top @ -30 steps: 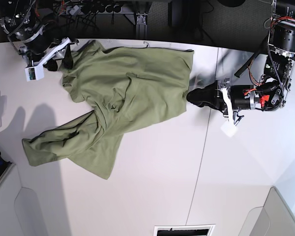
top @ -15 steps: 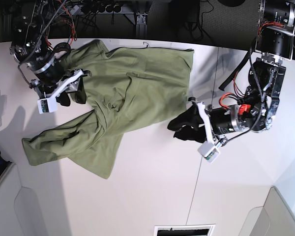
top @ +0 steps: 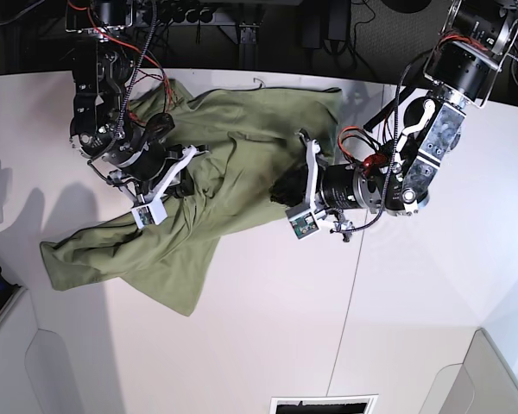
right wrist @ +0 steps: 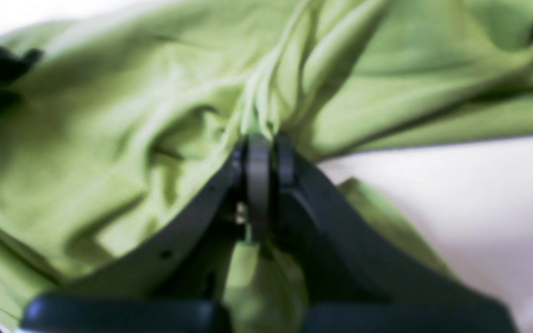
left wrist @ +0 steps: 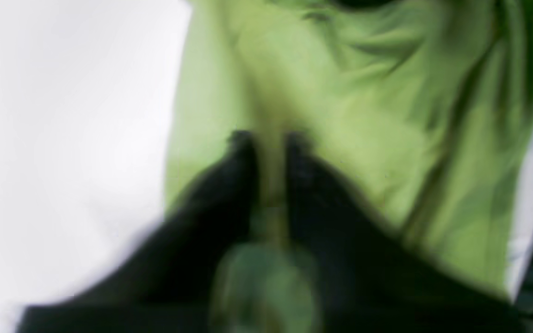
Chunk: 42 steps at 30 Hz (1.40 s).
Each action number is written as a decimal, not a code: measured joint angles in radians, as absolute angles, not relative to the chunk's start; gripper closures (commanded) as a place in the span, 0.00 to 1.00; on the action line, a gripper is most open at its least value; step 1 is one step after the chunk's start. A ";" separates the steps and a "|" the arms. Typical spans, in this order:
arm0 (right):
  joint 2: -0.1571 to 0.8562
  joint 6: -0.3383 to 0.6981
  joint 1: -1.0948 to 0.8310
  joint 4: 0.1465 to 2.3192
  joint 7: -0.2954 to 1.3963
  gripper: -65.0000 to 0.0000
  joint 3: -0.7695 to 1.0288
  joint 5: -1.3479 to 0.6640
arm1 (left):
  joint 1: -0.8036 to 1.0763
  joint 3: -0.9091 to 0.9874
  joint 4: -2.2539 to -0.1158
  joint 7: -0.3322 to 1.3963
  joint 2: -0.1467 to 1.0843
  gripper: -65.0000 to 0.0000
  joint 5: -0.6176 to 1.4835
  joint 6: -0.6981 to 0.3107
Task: Layout the t-shirt on the table in an organized manner, then fold the t-shirt properly
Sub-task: 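Release with the left gripper and grasp the shirt nearer the right gripper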
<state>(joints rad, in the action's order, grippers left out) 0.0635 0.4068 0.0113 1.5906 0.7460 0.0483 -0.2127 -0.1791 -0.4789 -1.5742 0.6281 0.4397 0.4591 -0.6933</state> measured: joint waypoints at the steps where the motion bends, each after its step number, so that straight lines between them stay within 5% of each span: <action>1: 0.063 0.407 0.011 1.593 0.765 1.00 0.060 -0.212 | -0.178 -0.476 -1.574 0.632 0.447 1.00 0.460 -0.693; 10: 0.062 0.424 -0.100 1.781 0.836 1.00 0.310 -0.282 | -0.152 -0.466 -1.575 0.680 0.575 1.00 0.576 -0.696; 17: 0.069 0.425 -0.245 1.871 0.864 1.00 0.495 -0.403 | -0.144 -0.467 -1.578 0.939 0.612 1.00 0.960 -0.699; 20: 0.069 0.451 -0.307 1.872 0.865 1.00 0.550 -0.433 | -0.143 -0.468 -1.578 0.975 0.613 0.78 1.049 -0.698; 23: 0.075 0.445 -0.327 1.872 0.854 0.63 0.613 -0.479 | -0.153 -0.467 -1.584 0.979 0.618 0.58 1.082 -0.695; 25: 0.075 0.445 -0.326 1.872 0.833 0.55 0.646 -0.529 | -0.177 -0.462 -1.605 0.966 0.609 0.57 1.083 -0.695; 34: 0.064 0.474 -0.187 1.872 0.806 0.55 0.673 -0.565 | -0.289 -0.390 -1.615 0.791 0.415 0.57 0.913 -0.690; 42: 0.056 0.473 -0.033 1.773 0.748 0.55 0.555 -0.350 | -0.298 -0.467 -1.494 0.609 0.226 0.57 0.638 -0.692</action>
<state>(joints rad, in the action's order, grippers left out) 0.0559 0.4732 -0.0330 1.7729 0.7475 0.5552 -0.3500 -0.2977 -0.4671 -1.4940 0.6094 0.2256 0.6384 -0.6922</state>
